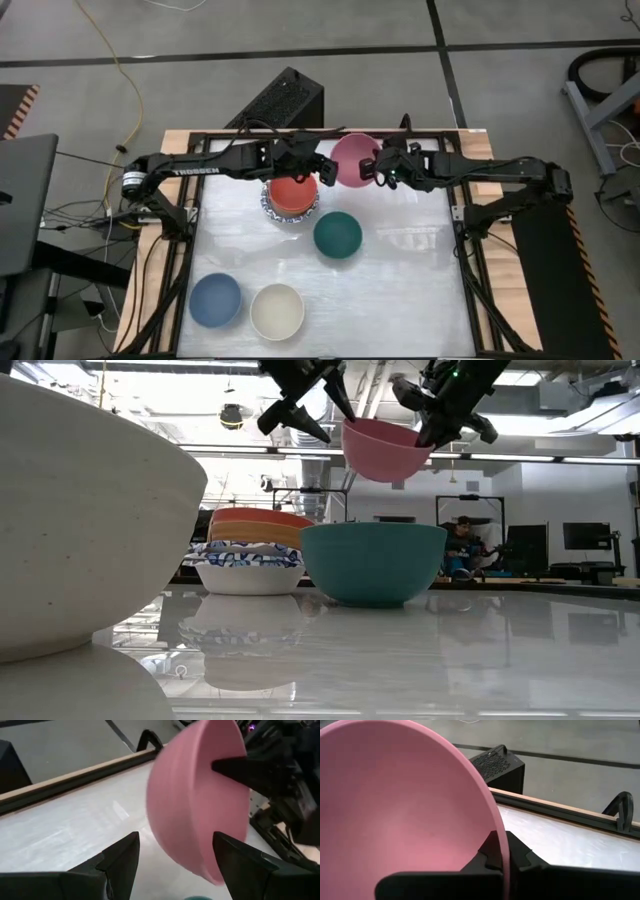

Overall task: Nest bowls inside each other
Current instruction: Stack the pink bowl on top of the orange bowl

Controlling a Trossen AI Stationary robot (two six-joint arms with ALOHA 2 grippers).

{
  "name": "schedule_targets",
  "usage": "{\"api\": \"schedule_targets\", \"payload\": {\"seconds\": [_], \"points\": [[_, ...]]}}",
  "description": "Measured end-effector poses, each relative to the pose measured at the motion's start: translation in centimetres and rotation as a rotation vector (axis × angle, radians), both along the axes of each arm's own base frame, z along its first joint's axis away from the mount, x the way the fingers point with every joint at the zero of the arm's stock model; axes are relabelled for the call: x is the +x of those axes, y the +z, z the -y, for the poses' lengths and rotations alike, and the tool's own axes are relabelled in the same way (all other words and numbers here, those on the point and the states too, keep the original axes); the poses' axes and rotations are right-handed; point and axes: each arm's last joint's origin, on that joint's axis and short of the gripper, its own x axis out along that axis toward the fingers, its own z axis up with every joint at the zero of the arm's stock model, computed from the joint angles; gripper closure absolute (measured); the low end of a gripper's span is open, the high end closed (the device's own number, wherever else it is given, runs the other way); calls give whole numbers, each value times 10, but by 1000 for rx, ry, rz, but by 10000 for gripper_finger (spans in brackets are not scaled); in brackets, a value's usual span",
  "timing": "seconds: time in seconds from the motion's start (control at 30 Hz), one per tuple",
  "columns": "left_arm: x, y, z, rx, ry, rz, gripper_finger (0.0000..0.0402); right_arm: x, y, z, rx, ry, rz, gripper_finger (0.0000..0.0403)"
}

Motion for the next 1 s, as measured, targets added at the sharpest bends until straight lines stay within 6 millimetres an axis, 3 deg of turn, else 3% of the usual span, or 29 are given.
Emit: {"api": "schedule_targets", "payload": {"seconds": [0.17, 0.33, 0.77, 1.0], "points": [[0, 0, -2, -5, -2, 2, 165, 1, 1, -3, -2, 13, 8, 397], [0, 0, -3, -4, 1, 2, 193, 3, 1, -5, 4, 42, 12, 397], [-3, -3, -4, 48, 0, -66, 369, 4, 1, -15, -1, 92, -2, 396], [-4, -5, -7, 83, -5, -115, 398, 5, 1, -16, 15, 115, 11, 353]]}}
